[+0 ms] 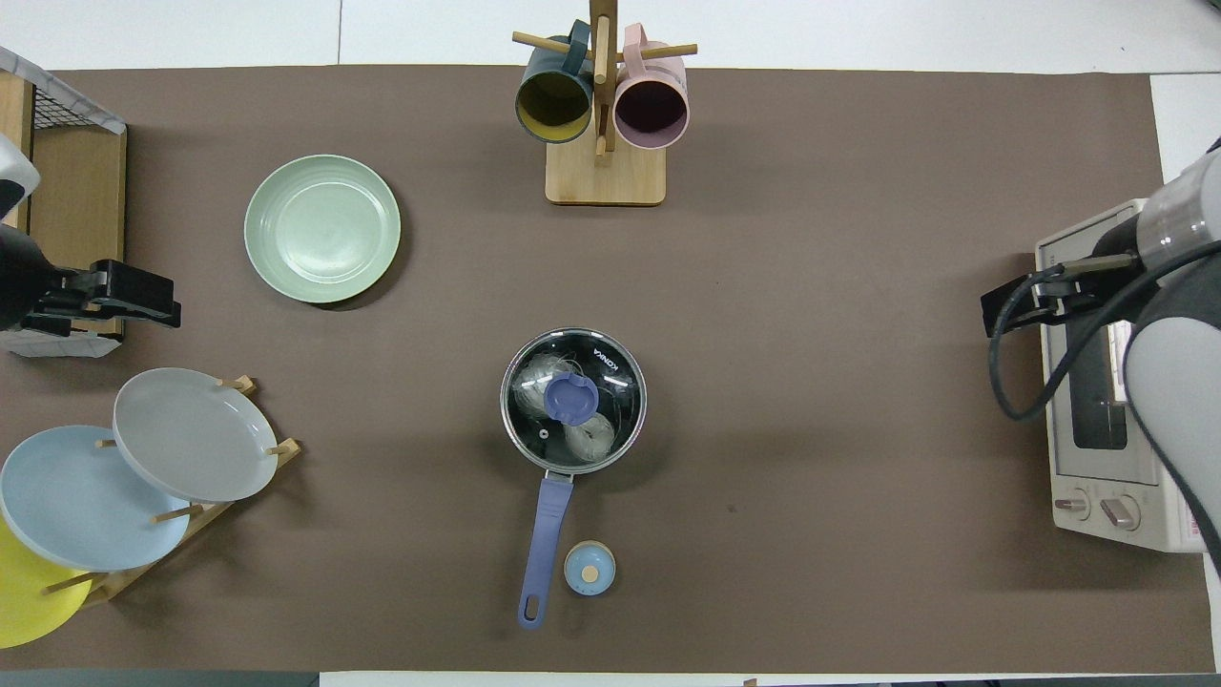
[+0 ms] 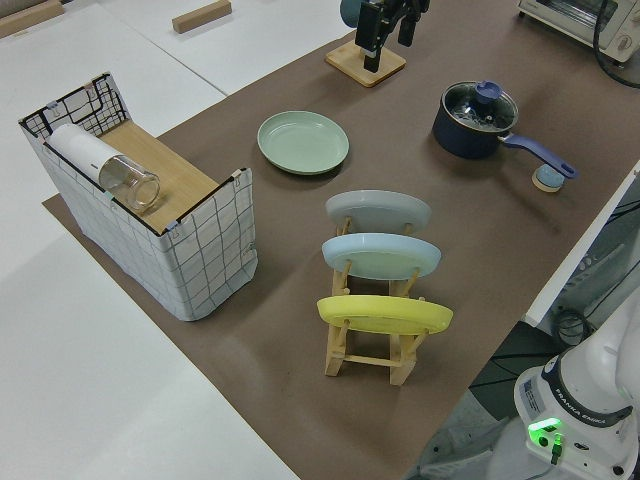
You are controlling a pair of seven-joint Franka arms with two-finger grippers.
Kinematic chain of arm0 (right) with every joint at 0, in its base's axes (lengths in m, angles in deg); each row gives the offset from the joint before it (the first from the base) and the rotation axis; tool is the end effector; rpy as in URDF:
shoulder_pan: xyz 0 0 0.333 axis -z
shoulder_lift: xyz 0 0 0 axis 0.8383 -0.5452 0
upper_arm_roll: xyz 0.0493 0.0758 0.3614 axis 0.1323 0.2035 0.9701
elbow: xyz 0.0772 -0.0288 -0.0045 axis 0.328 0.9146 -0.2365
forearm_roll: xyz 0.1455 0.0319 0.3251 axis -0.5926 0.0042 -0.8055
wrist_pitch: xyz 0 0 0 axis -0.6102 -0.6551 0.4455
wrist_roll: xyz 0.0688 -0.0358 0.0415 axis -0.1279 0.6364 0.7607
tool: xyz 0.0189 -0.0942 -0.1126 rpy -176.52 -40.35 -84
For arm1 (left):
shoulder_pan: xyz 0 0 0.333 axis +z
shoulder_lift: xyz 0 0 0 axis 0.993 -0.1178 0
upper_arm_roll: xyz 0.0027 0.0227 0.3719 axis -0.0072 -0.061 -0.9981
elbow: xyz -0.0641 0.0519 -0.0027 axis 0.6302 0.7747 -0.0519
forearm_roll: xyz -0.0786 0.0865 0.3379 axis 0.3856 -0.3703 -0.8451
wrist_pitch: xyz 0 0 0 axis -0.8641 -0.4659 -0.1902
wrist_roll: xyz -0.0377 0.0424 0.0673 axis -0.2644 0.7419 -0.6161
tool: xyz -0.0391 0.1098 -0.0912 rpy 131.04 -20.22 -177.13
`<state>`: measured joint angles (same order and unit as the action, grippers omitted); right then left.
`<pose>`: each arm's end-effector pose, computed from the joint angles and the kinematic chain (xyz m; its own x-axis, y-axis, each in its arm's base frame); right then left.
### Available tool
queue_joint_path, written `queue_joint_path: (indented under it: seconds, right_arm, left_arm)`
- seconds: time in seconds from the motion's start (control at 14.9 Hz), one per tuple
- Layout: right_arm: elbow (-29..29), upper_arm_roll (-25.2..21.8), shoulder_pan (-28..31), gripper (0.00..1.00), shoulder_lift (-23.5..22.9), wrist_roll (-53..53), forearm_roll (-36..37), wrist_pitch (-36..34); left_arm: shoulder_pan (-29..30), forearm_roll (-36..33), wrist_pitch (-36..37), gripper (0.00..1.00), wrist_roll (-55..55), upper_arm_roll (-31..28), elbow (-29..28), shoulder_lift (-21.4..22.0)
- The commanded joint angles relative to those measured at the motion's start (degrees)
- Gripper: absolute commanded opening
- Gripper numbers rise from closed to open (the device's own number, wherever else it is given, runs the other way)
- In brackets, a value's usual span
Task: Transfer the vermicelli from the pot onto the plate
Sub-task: 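Reach the right gripper over the pot to the lid's blue knob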
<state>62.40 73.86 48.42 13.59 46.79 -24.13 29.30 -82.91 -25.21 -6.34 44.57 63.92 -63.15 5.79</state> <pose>0.5063 0.0445 0.6078 0.9900 0.0802 -0.1156 0.0831 -0.9963 0.0206 0.4940 -0.0554 0.6312 0.9984 -0.0086 -0.0561 -0.0079 -0.9999 0.0114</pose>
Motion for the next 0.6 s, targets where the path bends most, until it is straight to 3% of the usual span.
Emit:
queue_joint_path:
  seconds: [0.0,0.27,0.4,0.54]
  right_arm:
    - [0.85,0.23,-4.89,1.00,0.02,-3.74,-1.87,2.81]
    - [-1.42,0.31,-16.74,1.00,-5.33,-20.17,-6.36,9.14]
    - [-7.90,0.31,-23.43,1.00,-12.69,-28.07,-5.22,10.03]
    - [-11.28,0.31,-27.21,1.00,-16.93,-33.53,-4.87,10.99]
  left_arm:
    - [0.91,0.38,0.53,1.00,0.51,0.54,-0.76,1.07]
    - [0.91,0.38,0.53,1.00,0.51,0.54,-0.76,1.07]
    - [0.91,0.38,0.53,1.00,0.51,0.54,-0.76,1.07]
    - [0.91,0.38,0.53,1.00,0.51,0.54,-0.76,1.07]
